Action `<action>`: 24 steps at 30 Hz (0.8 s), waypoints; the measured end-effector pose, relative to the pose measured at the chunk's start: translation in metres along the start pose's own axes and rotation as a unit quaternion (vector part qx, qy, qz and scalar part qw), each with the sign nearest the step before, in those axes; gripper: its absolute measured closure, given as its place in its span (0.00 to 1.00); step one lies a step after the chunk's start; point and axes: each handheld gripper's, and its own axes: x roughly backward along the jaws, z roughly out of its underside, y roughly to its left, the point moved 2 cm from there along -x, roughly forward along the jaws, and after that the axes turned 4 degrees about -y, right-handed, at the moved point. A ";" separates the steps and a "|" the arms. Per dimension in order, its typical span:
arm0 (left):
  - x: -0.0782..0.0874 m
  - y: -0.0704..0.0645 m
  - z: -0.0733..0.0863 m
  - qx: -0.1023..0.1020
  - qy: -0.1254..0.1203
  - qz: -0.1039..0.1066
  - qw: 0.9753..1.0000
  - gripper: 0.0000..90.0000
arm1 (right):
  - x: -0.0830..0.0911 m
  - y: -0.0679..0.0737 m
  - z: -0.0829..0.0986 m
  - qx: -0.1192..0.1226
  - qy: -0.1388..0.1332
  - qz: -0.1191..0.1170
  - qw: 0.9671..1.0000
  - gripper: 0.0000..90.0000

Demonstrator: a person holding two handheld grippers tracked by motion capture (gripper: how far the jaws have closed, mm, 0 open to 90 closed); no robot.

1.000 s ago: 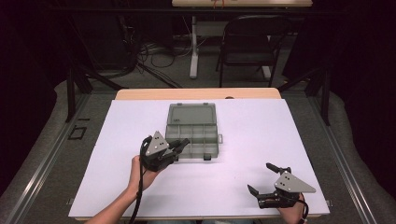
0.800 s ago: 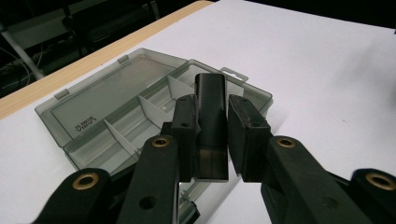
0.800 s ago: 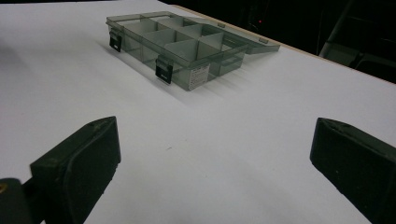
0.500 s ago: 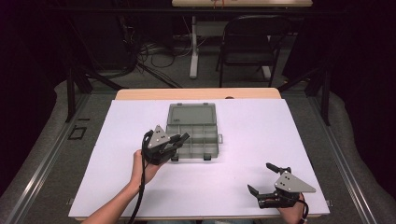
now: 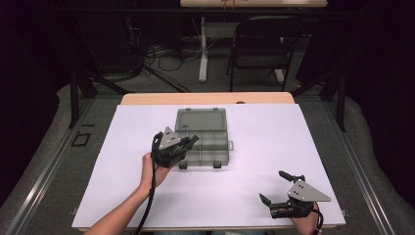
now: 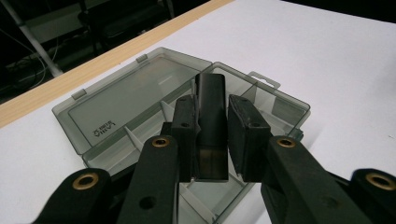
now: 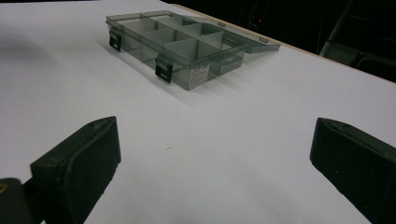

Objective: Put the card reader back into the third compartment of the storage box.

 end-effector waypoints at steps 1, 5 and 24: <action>-0.001 0.001 0.000 0.001 0.001 -0.002 1.000 0.82 | 0.000 0.000 0.000 0.000 -0.001 0.000 1.000 0.01; -0.005 0.003 0.000 0.007 0.004 -0.005 1.000 0.82 | 0.000 0.000 0.000 -0.001 -0.001 0.001 1.000 0.01; -0.024 0.014 -0.001 0.032 0.018 -0.026 0.999 0.82 | -0.001 -0.001 0.001 -0.004 0.001 -0.001 1.000 0.01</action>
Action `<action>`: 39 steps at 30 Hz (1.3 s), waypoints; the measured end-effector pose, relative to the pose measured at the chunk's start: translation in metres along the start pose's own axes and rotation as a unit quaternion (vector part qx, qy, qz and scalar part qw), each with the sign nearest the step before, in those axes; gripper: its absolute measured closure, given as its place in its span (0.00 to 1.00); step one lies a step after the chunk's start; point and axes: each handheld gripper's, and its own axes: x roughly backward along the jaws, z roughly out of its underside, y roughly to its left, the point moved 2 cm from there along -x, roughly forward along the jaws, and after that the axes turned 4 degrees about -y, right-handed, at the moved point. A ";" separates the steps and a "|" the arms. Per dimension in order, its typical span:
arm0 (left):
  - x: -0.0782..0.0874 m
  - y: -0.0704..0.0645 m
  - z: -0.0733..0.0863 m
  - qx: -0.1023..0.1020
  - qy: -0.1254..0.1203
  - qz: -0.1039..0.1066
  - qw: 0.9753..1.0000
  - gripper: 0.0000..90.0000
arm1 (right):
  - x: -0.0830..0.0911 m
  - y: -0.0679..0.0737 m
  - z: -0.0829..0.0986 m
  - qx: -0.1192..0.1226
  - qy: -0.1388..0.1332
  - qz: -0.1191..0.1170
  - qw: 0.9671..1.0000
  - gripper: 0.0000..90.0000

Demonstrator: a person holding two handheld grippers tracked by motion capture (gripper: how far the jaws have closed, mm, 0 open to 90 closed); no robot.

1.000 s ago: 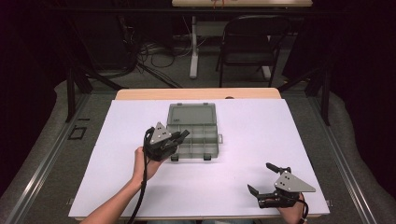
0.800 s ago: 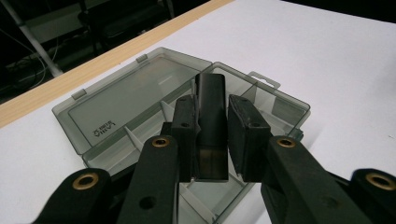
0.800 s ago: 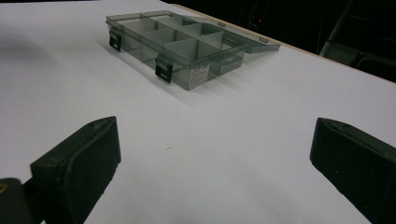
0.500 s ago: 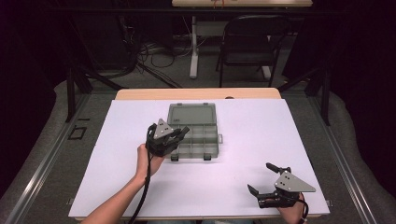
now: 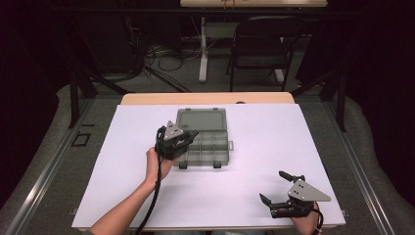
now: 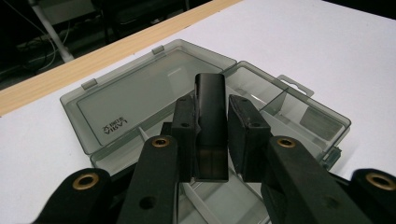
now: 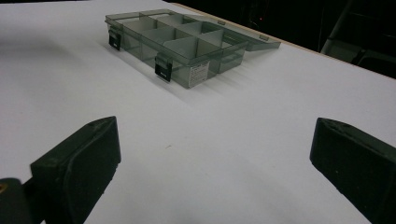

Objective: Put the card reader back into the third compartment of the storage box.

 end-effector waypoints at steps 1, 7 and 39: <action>-0.001 0.000 0.000 0.001 0.000 0.001 1.000 0.82 | 0.000 0.000 0.000 0.000 0.000 0.000 1.000 0.01; -0.005 0.001 -0.001 0.004 0.003 0.000 1.000 0.82 | 0.000 0.000 0.000 -0.002 0.001 -0.001 1.000 0.01; -0.027 -0.001 -0.009 0.023 0.014 0.006 1.000 0.82 | 0.000 0.000 0.000 -0.001 0.001 -0.001 1.000 0.01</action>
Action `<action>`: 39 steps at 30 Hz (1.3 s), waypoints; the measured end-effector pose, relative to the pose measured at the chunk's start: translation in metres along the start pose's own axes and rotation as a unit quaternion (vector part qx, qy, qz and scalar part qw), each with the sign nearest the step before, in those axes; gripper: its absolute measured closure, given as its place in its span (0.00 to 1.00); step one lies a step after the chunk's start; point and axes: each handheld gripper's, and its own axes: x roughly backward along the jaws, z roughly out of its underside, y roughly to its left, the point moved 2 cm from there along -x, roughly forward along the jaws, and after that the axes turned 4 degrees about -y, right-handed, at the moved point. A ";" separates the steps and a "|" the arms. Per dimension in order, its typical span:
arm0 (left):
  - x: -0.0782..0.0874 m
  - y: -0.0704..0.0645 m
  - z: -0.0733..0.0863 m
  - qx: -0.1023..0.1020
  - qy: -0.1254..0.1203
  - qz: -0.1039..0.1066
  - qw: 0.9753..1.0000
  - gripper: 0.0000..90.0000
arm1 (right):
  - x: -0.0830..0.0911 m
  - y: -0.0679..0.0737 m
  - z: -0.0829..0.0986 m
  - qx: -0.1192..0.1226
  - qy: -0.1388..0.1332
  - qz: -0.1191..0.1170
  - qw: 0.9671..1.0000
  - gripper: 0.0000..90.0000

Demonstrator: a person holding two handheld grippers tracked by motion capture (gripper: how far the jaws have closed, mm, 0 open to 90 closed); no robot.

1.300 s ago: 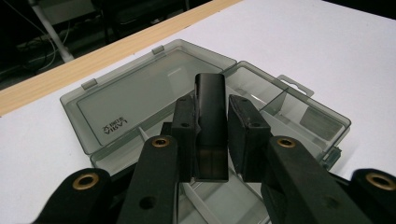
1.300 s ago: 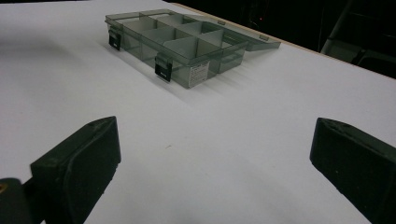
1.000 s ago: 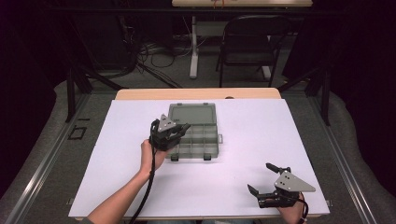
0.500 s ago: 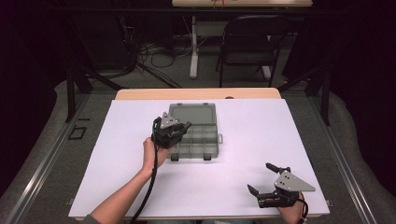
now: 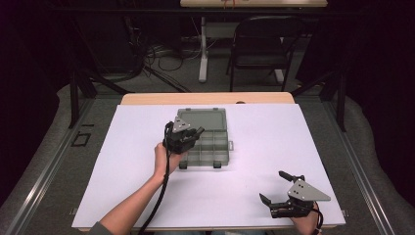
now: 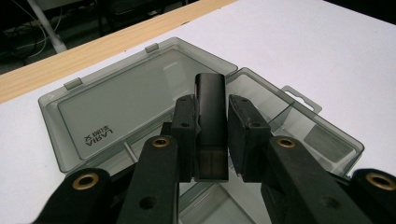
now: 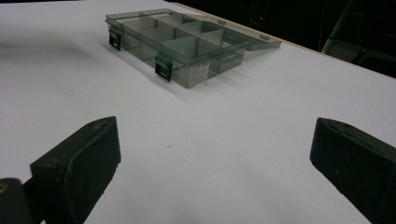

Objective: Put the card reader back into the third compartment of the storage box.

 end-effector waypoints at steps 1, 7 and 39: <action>0.000 0.000 0.000 0.000 0.000 0.000 1.000 0.82 | 0.000 0.000 0.000 0.000 0.000 0.000 1.000 0.01; -0.003 0.000 -0.001 0.004 0.002 0.001 1.000 0.82 | 0.000 0.000 0.000 0.000 0.000 -0.001 1.000 0.01; -0.021 0.000 0.000 0.044 0.012 0.004 0.999 0.82 | -0.001 0.000 0.000 -0.001 0.000 -0.002 1.000 0.01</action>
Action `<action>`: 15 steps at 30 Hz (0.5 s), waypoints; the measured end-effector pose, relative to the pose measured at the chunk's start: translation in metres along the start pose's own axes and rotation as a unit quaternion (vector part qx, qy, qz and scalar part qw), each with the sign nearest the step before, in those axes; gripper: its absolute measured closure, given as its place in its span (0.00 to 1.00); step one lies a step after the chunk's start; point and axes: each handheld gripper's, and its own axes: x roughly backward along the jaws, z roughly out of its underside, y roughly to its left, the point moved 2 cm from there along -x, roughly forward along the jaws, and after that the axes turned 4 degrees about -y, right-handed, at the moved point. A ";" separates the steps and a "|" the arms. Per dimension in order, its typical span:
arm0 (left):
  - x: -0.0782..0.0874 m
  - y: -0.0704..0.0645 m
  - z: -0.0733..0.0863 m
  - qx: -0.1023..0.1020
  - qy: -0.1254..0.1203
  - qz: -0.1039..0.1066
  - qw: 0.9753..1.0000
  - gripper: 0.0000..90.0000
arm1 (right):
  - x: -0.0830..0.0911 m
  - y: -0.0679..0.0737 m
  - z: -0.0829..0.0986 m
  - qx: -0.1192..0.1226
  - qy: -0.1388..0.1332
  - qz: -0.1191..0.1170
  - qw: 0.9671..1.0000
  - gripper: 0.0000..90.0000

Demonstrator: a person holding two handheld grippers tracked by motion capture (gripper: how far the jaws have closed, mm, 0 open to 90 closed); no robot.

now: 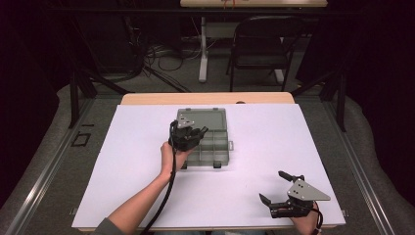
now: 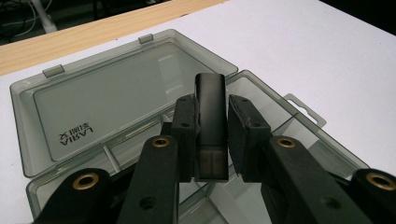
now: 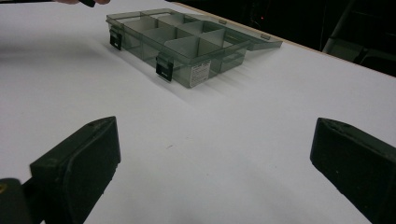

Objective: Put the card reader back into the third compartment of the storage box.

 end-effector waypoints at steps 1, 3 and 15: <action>-0.001 0.000 0.000 0.002 0.001 -0.001 1.000 0.82 | 0.000 0.000 0.000 0.000 0.000 0.000 1.000 0.01; -0.001 0.000 0.001 0.002 0.002 -0.001 1.000 0.82 | 0.000 0.000 0.000 0.000 -0.001 0.000 1.000 0.01; -0.007 0.000 0.003 0.014 0.013 -0.005 1.000 0.82 | 0.001 0.000 -0.001 0.002 -0.001 0.003 1.000 0.01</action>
